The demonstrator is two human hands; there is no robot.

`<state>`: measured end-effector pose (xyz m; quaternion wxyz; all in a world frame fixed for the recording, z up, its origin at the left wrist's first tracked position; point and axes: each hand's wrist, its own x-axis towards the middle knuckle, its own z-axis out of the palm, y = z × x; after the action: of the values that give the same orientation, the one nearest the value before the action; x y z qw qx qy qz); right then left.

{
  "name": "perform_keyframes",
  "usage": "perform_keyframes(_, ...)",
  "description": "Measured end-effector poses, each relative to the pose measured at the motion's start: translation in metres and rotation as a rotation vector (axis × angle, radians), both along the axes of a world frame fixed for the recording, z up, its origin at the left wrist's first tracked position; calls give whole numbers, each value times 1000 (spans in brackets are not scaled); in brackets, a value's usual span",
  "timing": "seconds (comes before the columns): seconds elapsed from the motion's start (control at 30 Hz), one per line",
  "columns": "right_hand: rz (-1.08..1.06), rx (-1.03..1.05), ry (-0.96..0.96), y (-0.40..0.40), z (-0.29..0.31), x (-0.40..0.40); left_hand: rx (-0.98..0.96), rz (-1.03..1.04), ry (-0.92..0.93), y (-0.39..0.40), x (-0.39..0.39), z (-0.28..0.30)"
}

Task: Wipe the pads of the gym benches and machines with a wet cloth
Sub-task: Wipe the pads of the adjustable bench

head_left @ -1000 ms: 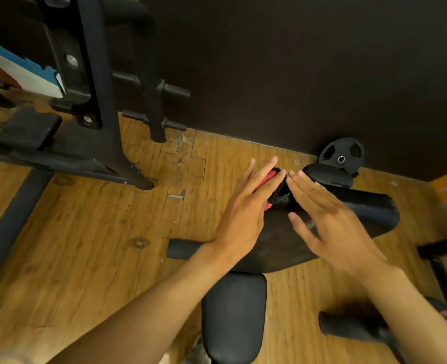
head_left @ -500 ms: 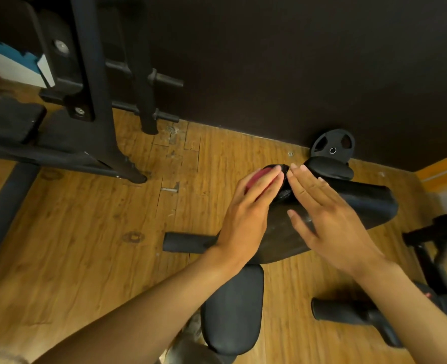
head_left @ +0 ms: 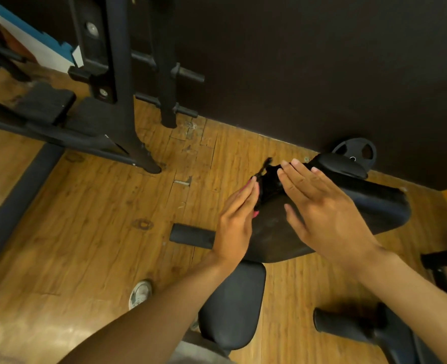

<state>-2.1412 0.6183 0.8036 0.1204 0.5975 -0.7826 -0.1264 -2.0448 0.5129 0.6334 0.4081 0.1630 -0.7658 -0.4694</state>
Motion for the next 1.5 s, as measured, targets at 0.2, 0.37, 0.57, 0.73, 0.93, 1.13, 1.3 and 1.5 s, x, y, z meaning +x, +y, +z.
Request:
perform_keyframes(0.2, 87, 37, 23, -8, -8, 3, 156, 17, 34, 6, -1, 14)
perform_keyframes(0.37, 88, 46, 59, -18, -8, 10, 128, -5, 4, 9, -2, -6)
perform_keyframes(0.57, 93, 250, 174, -35, -17, 15, 268, 32, -41, 8, 2, -12)
perform_keyframes(0.73, 46, 371, 252, -37, -18, 24, 268, 4, 12, 19, -2, -23)
perform_keyframes(0.93, 124, 465, 386, -38, -33, 28, 458, 39, -114, 25, 13, -70)
perform_keyframes(1.13, 123, 577, 379, -46, -61, 35, 433, -9, -61, 27, 7, -84)
perform_keyframes(1.3, 76, 642, 382, -44, -93, 40, 498, 7, -220, 20, 14, -143)
perform_keyframes(1.5, 29, 685, 415, -47, -126, 42, 487, 5, -71, 35, 9, -153)
